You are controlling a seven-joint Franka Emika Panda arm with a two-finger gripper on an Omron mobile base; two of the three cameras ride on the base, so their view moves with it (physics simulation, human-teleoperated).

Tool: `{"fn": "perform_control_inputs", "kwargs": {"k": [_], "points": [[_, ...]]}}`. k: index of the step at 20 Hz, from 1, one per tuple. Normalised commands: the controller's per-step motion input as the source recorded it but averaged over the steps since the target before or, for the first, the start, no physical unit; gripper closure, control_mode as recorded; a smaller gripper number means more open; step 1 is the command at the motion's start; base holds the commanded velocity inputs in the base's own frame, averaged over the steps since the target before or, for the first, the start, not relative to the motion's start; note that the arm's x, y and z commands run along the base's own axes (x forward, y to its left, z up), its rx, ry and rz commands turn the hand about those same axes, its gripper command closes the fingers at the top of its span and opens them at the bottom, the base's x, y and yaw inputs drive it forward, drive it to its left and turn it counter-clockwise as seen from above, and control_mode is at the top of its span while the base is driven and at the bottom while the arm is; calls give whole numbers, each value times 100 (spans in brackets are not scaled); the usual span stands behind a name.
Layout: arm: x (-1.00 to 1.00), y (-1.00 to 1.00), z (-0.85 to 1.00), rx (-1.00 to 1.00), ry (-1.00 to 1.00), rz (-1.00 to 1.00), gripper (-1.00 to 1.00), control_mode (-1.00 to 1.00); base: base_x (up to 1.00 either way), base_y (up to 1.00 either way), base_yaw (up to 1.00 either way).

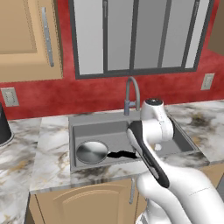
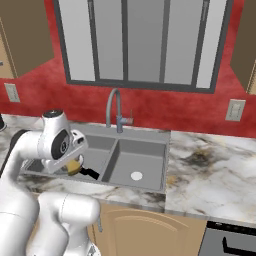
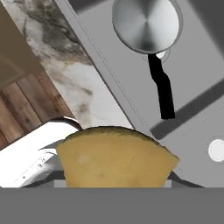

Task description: Pick the pan and sponge and place them into the sink. Then turn on the water.

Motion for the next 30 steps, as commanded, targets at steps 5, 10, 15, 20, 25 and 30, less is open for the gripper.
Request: {"fn": "perform_control_inputs", "kwargs": {"k": [5,10,15,20,25,30], "points": [[61,97,-8,-2,0,18,100,-100,0,0,0],[96,65,-20,-2,2,11,100,-100,0,0,0],[100,35,-38,-6,3,5,100,-100,0,0,0],[74,26,-51,-9,4,1,100,-100,0,0,0],[50,25,-50,-9,10,0,100,-100,0,0,0],[60,21,-30,-5,16,0,100,-100,0,0,0]]}}
